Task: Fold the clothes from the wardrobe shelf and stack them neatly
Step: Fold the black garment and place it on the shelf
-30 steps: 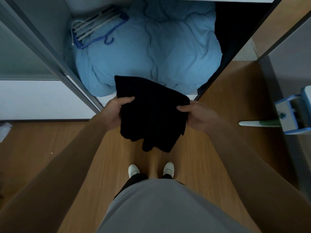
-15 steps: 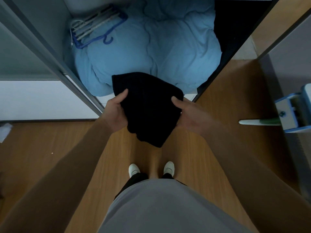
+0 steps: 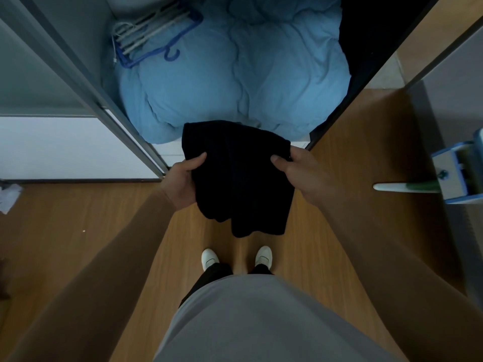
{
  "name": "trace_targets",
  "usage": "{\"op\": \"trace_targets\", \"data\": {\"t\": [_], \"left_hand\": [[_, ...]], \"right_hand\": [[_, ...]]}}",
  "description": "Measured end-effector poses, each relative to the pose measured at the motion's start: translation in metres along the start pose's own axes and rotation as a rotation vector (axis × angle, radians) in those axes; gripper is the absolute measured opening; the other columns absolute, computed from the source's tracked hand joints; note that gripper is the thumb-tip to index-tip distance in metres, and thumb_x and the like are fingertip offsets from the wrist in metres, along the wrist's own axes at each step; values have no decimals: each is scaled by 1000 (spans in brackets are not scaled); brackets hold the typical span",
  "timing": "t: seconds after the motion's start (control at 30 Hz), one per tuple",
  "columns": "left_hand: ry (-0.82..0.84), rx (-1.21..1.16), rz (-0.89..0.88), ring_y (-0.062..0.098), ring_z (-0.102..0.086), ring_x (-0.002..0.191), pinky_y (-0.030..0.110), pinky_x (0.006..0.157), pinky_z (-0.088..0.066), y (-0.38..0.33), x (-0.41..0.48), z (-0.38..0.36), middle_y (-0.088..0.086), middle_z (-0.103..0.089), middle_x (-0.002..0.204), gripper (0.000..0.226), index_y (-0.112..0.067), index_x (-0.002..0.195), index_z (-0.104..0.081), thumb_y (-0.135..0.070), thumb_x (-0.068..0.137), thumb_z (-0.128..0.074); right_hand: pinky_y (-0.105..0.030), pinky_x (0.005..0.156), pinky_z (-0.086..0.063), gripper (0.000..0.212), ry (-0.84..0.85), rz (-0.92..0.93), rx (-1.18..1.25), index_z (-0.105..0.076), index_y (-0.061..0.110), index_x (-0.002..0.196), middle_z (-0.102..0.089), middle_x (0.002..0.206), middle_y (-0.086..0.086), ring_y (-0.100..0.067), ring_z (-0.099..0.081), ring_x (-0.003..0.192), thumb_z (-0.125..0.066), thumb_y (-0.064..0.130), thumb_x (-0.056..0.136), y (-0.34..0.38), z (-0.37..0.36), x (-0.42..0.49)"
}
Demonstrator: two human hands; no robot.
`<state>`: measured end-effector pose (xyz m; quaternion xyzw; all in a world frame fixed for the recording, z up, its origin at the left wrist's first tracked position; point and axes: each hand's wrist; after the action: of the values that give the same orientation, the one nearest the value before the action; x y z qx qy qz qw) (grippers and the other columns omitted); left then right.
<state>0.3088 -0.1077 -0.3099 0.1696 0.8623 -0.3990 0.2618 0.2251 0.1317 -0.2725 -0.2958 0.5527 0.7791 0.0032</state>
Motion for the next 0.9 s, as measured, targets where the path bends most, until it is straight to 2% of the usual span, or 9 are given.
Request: {"op": "trace_targets", "data": {"t": [0.13,0.2,0.3,0.37,0.43,0.57,0.7,0.8,0.9], "left_hand": [[-15,-36,-7,26,-66,115,37,87,-56,-1,2,3,6,-70,124,39,-16,127,-65,-36,94,-62],[-13,-67,-21,27,-65,117,37,86,-57,-1,3,4,7,-68,127,39,-16,125,-67,-37,93,-63],[5,-99,-47,27,-61,124,40,94,-54,-1,5,5,7,-63,135,49,-19,132,-63,-43,90,-66],[48,-70,-59,27,-60,124,41,97,-52,-2,4,5,7,-63,136,52,-19,134,-62,-46,89,-66],[125,-3,-49,26,-64,117,40,93,-53,-4,2,7,7,-67,126,50,-16,130,-63,-41,88,-69],[225,89,-47,24,-67,103,39,87,-56,-9,1,7,6,-70,109,40,-12,131,-56,-13,90,-58],[259,67,-23,25,-67,102,39,90,-55,-5,2,-6,7,-70,108,35,-14,124,-63,-8,91,-51],[205,129,61,20,-72,83,31,72,-58,-1,7,-18,7,-73,91,17,-11,100,-74,-16,89,-62],[106,170,95,22,-72,82,31,70,-59,2,11,-24,11,-72,94,25,-4,109,-67,-10,84,-65]], "right_hand": [[-42,91,-53,30,-69,98,-315,-60,5,118,-68,108,-15,-24,-66,97,-47,29,105,-2,-7,2],[-35,89,-53,32,-88,133,-362,-58,6,120,-67,107,-12,-20,-65,97,-45,31,106,-1,-9,3],[-20,83,-52,31,-43,158,-205,-58,10,127,-69,110,-5,-16,-66,100,-45,28,106,2,-14,2],[-24,94,-51,33,-8,138,-33,-56,16,134,-68,119,-1,-14,-65,109,-47,29,105,3,-18,2],[-30,100,-50,35,9,82,194,-56,18,137,-68,124,-1,-15,-65,114,-49,29,105,3,-22,3],[-36,102,-51,39,-39,-73,592,-56,19,138,-70,124,-1,-18,-67,113,-54,34,102,4,-19,8],[-41,105,-50,43,-100,-146,650,-55,16,139,-68,126,-5,-22,-66,115,-55,37,101,2,-20,11],[-40,101,-52,38,-105,-110,614,-62,16,131,-72,119,-5,-21,-69,109,-57,36,100,2,-25,9],[-36,98,-55,35,-137,-78,533,-65,19,127,-75,113,-2,-17,-71,104,-58,39,99,1,-23,7]]}}
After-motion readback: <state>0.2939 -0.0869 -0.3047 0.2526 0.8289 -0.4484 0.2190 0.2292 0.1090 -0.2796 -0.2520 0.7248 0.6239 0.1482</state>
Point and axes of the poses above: each hand's wrist, its own x-axis towards the middle knuckle, its own z-axis out of the back of the hand, y = z × x
